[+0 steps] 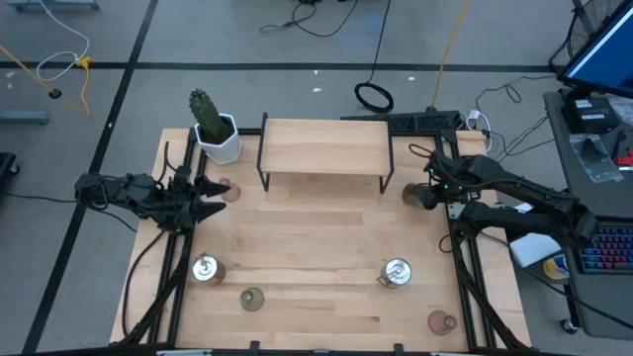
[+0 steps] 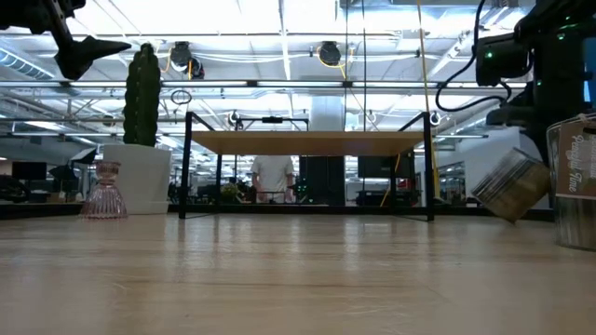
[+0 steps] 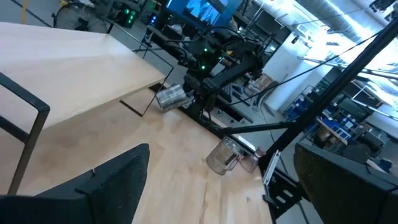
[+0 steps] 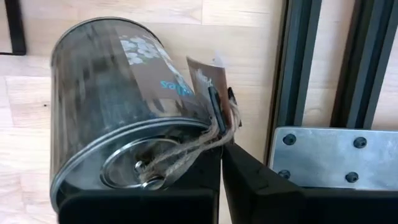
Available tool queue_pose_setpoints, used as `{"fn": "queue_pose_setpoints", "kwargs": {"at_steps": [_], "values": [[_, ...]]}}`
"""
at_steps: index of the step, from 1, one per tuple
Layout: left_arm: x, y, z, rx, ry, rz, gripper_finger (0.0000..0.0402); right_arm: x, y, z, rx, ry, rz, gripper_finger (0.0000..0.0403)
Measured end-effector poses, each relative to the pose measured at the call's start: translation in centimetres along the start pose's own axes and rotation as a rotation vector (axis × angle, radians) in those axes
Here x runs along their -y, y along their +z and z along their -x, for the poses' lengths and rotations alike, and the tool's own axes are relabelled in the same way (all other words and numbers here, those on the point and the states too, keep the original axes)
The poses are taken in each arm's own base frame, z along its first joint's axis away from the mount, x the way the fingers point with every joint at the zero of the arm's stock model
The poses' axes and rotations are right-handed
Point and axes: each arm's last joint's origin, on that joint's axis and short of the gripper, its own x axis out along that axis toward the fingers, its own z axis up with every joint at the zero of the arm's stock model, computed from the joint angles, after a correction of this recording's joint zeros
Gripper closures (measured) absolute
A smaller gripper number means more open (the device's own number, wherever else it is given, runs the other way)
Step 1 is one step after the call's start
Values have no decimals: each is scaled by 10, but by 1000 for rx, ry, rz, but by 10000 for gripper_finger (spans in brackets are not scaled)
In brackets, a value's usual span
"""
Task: Pick & Place candle stick holders
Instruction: Put the top right silver scented candle on the shelf
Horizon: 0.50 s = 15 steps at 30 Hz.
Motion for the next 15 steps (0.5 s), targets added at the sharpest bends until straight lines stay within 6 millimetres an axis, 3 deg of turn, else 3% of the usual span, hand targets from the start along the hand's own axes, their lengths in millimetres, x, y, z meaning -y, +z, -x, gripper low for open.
{"fn": "queue_pose_setpoints", "kwargs": {"at_steps": [15], "values": [[0,0,0,2,-2,5,7,-13,7,2,109,118,-30,402]]}}
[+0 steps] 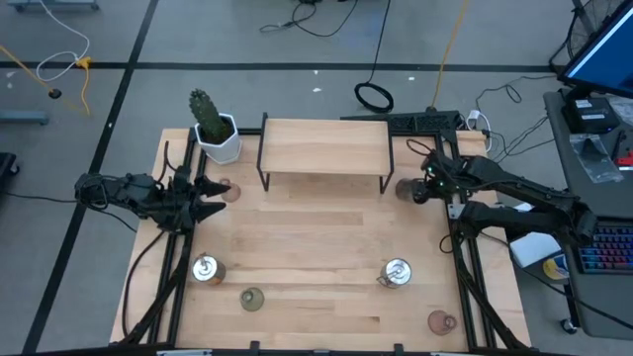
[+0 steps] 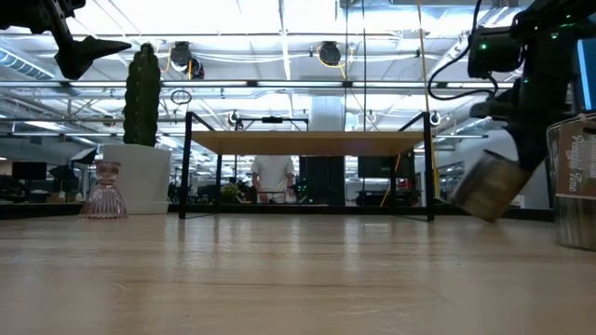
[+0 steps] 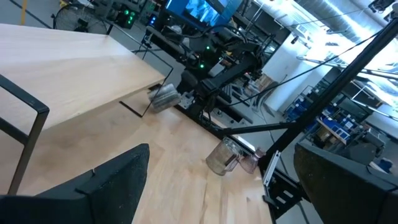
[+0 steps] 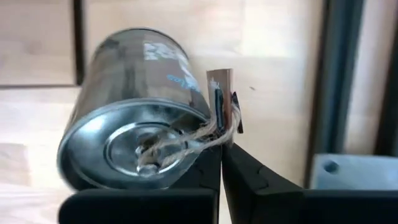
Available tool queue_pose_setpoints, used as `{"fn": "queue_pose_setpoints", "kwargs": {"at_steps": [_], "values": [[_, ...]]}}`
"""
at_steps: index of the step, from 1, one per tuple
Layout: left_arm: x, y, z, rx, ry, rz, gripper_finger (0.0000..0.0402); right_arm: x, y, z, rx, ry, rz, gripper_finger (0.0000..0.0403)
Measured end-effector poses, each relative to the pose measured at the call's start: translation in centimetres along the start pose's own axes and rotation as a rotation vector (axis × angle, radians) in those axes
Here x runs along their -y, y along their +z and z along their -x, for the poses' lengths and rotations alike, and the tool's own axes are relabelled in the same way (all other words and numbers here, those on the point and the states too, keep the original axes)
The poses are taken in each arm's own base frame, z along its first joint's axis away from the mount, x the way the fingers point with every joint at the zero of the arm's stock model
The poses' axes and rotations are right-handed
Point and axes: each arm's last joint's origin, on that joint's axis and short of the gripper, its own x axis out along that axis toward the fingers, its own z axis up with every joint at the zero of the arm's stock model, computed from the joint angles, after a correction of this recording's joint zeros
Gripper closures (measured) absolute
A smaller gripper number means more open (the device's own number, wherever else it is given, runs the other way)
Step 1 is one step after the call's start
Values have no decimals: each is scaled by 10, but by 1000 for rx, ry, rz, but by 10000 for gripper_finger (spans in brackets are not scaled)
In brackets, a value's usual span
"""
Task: Pick & Place candle stick holders
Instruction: Put the top right silver scented candle on the shelf
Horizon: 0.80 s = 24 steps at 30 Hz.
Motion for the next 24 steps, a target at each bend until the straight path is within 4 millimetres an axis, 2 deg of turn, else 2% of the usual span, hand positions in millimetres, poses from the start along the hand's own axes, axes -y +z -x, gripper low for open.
{"fn": "queue_pose_setpoints", "kwargs": {"at_steps": [9,17,24], "values": [[0,0,0,0,0,2,7,-7,5,1,46,70,-22,402],[0,0,0,0,0,2,7,-14,12,20,89,115,-28,402],[0,0,0,0,0,2,7,-11,10,21,70,81,-33,402]]}}
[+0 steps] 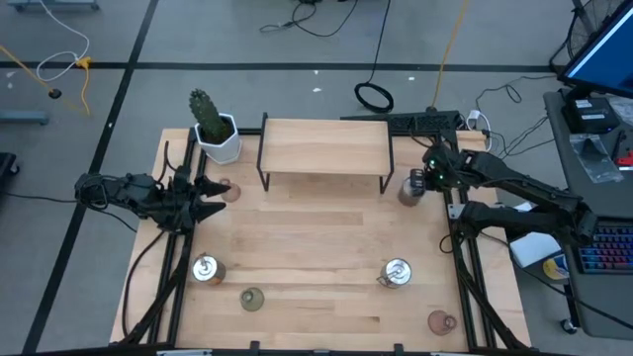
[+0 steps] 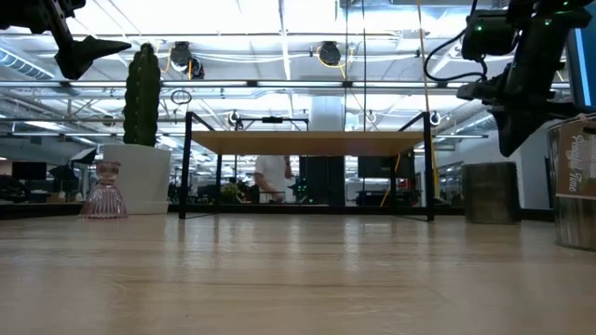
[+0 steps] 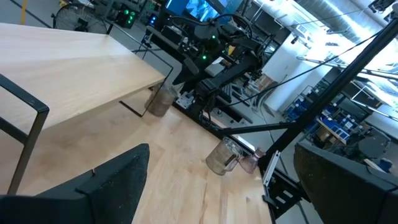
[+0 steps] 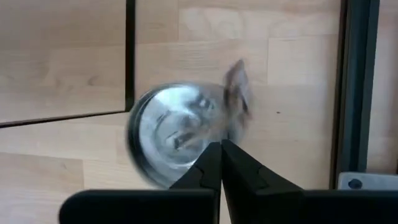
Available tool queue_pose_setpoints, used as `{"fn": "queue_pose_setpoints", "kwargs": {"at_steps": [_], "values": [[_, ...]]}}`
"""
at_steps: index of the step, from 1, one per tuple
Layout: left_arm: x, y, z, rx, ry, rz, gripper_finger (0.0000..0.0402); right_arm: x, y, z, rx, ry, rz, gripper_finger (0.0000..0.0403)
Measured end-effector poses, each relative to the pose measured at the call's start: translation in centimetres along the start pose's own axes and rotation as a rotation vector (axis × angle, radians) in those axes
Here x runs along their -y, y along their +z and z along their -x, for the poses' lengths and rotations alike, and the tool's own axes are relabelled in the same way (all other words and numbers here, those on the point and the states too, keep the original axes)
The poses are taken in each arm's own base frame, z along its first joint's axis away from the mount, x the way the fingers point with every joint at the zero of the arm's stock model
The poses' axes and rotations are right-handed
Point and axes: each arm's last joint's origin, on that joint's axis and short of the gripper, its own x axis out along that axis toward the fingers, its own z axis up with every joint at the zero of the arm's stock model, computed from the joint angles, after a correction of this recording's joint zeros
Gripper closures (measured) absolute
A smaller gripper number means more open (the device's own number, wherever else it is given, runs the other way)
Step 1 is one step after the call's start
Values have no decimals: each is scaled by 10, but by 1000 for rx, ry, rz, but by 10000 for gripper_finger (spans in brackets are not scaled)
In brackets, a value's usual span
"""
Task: Pick & Place candle stick holders
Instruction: Put the top right silver scented candle on the shelf
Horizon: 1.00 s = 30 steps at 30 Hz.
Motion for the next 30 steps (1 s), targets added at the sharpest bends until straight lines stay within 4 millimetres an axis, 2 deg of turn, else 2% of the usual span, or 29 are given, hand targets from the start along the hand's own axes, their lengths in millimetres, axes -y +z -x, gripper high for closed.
{"fn": "queue_pose_setpoints", "kwargs": {"at_steps": [9,18,22,30], "values": [[0,0,0,-1,0,4,7,1,0,0,5,-23,1,402],[0,0,0,-2,-1,3,7,3,-1,2,17,-6,100,396],[0,0,0,-2,-1,0,7,3,-1,2,17,-6,114,367],[0,0,0,-2,-1,-3,7,10,-5,2,-42,-95,93,277]]}}
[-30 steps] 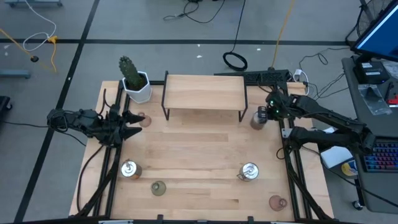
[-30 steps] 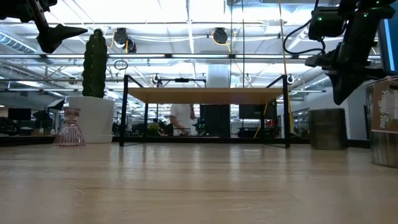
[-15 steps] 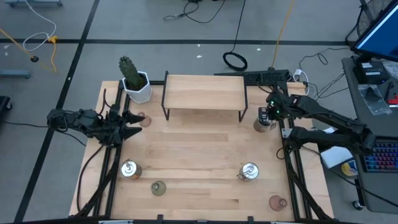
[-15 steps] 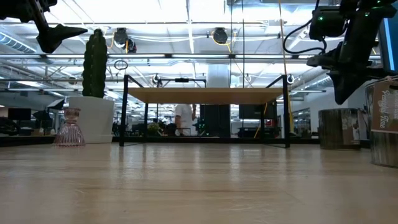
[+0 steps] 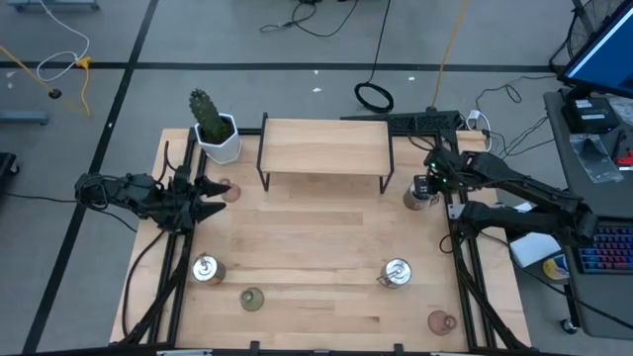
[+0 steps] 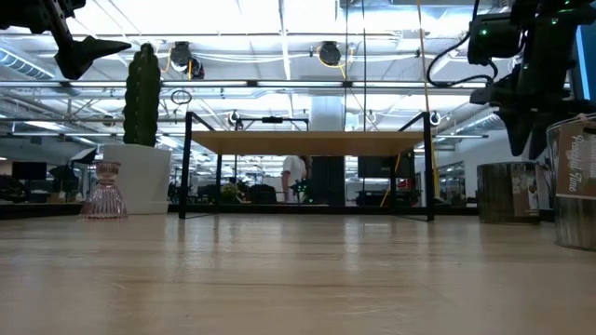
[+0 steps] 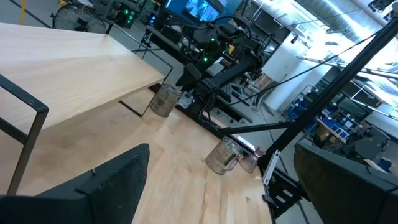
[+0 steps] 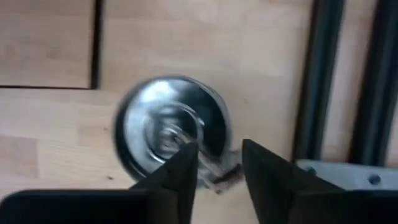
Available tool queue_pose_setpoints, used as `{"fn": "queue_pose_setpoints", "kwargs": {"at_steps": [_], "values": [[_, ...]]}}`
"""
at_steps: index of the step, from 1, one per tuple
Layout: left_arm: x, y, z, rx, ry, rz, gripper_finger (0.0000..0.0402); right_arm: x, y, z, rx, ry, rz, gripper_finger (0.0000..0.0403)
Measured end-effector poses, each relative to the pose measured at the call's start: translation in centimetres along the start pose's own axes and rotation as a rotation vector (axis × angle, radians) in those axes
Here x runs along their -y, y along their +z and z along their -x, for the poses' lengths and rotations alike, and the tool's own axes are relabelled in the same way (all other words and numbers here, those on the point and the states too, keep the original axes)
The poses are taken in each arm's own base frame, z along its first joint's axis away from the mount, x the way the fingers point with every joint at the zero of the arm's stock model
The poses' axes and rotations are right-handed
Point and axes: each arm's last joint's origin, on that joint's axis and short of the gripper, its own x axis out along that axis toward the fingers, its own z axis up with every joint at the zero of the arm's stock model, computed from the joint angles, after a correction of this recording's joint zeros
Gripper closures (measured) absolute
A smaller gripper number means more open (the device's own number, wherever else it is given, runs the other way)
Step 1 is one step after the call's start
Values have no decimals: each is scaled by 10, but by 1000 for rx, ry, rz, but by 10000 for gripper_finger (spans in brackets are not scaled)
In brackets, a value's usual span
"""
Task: Pick & Place candle stick holders
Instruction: Put the top right silver scented candle on the shelf
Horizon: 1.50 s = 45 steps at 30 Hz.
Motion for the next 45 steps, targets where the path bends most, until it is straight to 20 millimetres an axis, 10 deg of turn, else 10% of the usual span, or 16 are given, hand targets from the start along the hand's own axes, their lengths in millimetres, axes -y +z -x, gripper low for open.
{"fn": "queue_pose_setpoints", "kwargs": {"at_steps": [12,33,45], "values": [[0,0,0,0,0,1,7,0,-4,-34,53,37,-100,229],[0,0,0,0,0,22,7,5,-8,-45,50,-14,-99,394],[0,0,0,1,0,22,7,9,-9,-45,69,-79,-97,401]]}}
